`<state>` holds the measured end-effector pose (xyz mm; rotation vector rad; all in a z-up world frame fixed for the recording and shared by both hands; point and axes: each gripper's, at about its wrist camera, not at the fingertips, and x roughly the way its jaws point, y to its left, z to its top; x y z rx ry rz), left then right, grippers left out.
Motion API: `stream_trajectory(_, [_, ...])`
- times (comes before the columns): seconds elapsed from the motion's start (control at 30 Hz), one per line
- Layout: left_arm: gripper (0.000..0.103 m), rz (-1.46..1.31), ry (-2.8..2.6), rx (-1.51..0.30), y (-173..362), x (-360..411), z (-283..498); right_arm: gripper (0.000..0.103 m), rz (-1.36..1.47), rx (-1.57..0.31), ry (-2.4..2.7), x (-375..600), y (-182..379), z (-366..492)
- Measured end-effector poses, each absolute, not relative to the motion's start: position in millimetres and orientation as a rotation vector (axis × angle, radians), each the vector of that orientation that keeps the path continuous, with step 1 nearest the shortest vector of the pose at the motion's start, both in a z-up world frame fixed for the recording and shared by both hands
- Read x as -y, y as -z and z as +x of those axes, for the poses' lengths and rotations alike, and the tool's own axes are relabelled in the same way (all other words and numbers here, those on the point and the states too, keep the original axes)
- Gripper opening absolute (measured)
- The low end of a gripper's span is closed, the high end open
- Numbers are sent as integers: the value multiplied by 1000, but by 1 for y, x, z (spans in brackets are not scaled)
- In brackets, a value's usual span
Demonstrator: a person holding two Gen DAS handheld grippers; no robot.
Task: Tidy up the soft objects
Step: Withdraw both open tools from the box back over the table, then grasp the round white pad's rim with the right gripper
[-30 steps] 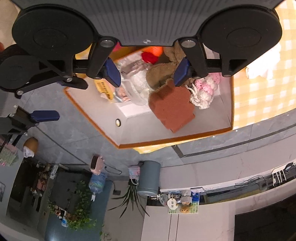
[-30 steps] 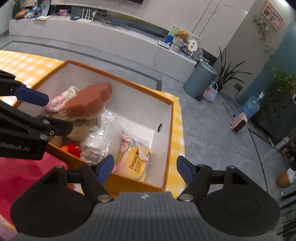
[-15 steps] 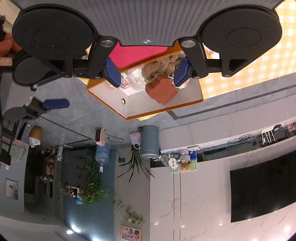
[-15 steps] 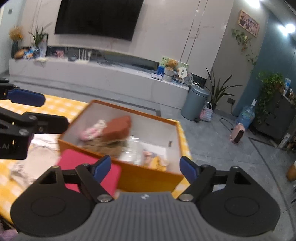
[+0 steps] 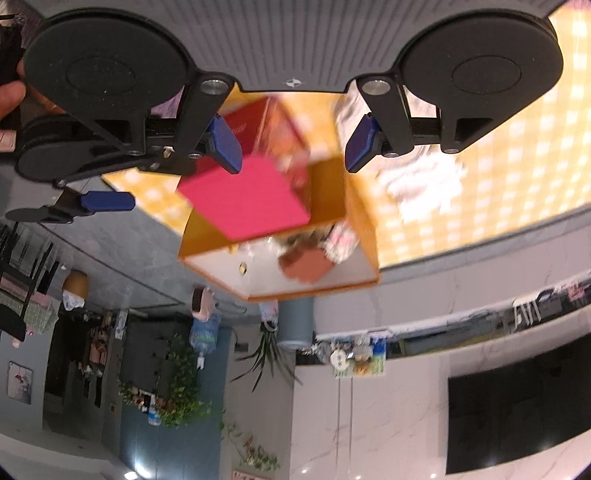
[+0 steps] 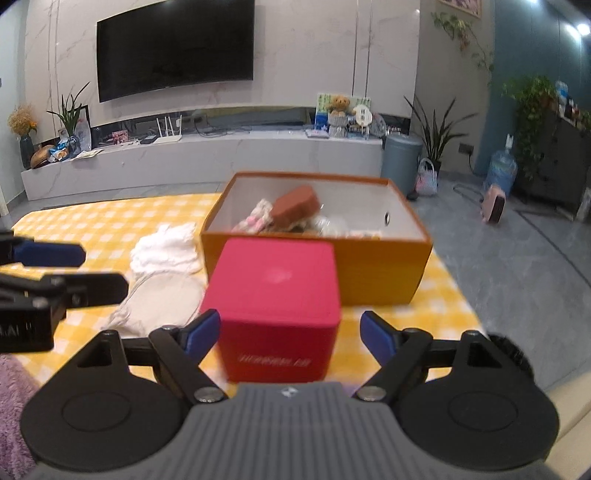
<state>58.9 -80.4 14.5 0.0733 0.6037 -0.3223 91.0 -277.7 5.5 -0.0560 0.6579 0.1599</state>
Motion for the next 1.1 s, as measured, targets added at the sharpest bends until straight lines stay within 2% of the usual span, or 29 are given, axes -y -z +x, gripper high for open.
stream_trajectory(0.43, [75, -51, 239, -671, 33, 12, 35, 82, -94, -661, -195, 217, 38, 71])
stream_trajectory(0.83, [73, -189, 159, -762, 61, -34, 47, 81, -141, -743, -329, 159, 66, 89])
stream_trajectory(1.1, [73, -283, 36, -743, 59, -61, 64, 94, -128, -751, -384, 122, 81, 111])
